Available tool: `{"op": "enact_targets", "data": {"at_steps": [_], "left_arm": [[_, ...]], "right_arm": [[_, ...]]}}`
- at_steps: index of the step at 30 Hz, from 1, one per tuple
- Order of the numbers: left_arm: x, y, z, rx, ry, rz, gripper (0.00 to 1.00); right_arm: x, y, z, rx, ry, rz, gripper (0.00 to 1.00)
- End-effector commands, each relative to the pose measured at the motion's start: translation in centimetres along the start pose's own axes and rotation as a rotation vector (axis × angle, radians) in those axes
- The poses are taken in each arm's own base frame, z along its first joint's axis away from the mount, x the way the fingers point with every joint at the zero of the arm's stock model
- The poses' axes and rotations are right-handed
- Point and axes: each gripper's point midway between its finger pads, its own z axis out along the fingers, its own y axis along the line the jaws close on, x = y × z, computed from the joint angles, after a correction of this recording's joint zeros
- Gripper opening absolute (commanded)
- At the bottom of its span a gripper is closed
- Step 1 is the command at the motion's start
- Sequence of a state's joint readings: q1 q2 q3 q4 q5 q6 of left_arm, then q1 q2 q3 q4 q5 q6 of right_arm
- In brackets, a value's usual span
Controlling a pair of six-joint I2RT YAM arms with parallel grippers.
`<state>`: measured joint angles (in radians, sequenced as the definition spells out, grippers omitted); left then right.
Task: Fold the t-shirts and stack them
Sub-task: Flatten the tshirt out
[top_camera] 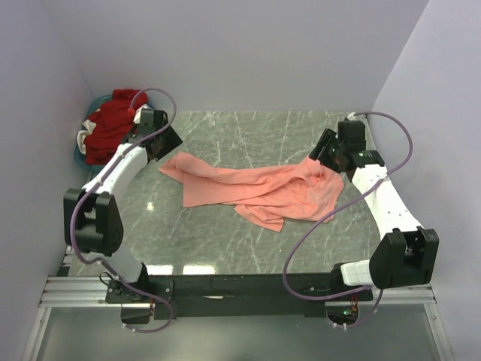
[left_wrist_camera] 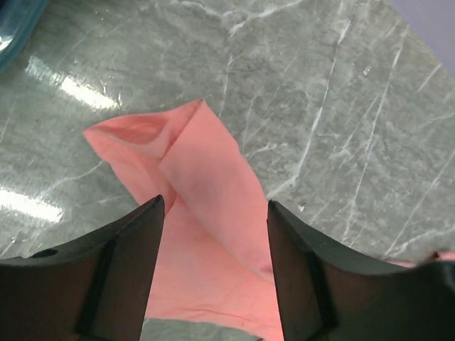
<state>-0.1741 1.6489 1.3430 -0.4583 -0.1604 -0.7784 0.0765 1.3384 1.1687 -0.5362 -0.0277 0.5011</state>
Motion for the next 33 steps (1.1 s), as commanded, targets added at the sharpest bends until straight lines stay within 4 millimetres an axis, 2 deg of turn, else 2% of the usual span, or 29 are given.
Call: {"op": "enact_targets", "data": {"at_steps": [1,2,3,4,5,6,7,8,9,12,16,19,23,33], "left_arm": [[-1.2,-1.2,-3.8,0.106,-0.067,-0.055,0.65],[-1.0,-0.8,-4.9,0.117,-0.079,-0.076,0.65],[1.0,1.1,-4.2,0.079,-0.057,-0.086,0.65],[1.9,2.1,-4.2,0.058,-0.053,-0.130,0.65],[2.3,2.8,-5.1,0.067,-0.069,-0.150,0.62],[4.6,5.1,-4.3,0.021,-0.046,-0.162,0.60],[5.3,6.2,-4.2,-0.006,-0.056,-0.206,0.60],[5.8,6.7,-4.6,0.006,-0.063,-0.224,0.59],[7.5,8.0,-4.1,-0.005,-0.045,-0.229,0.58],[10.0,9.2,-3.7,-0.001,-0.001,-0.259,0.54],[12.3,8.7,-3.7,0.007,0.015,-0.254,0.52],[13.3,8.2,-3.4,-0.001,0.025,-0.230,0.52],[15.0,7.4,-2.6,-0.086,0.033,-0.139,0.53],[16.8,8.3,0.0,-0.257,0.002,-0.046,0.54]], "right_arm": [[-1.2,0.6,-0.6,-0.062,-0.069,0.016,0.67],[-0.5,0.3,-0.1,-0.064,-0.061,0.017,0.67],[0.0,0.2,0.0,-0.067,-0.055,0.027,0.67],[0.2,0.2,-0.1,-0.075,-0.057,0.030,0.66],[1.0,-0.3,0.3,-0.069,-0.050,0.032,0.66],[1.4,-0.5,0.4,-0.067,-0.046,0.034,0.66],[2.3,-1.0,0.6,-0.064,-0.035,0.036,0.66],[2.5,-1.0,0.7,-0.069,-0.041,0.034,0.66],[2.7,-1.1,0.5,-0.071,-0.045,0.034,0.66],[3.7,-1.7,0.6,-0.070,-0.037,0.031,0.65],[4.3,-2.1,-0.2,-0.075,-0.054,0.031,0.65],[4.3,-2.3,-0.6,-0.076,-0.069,0.035,0.65],[4.7,-2.5,-1.0,-0.075,-0.068,0.031,0.64],[4.3,-2.2,-2.0,-0.087,-0.086,0.017,0.64]]}}
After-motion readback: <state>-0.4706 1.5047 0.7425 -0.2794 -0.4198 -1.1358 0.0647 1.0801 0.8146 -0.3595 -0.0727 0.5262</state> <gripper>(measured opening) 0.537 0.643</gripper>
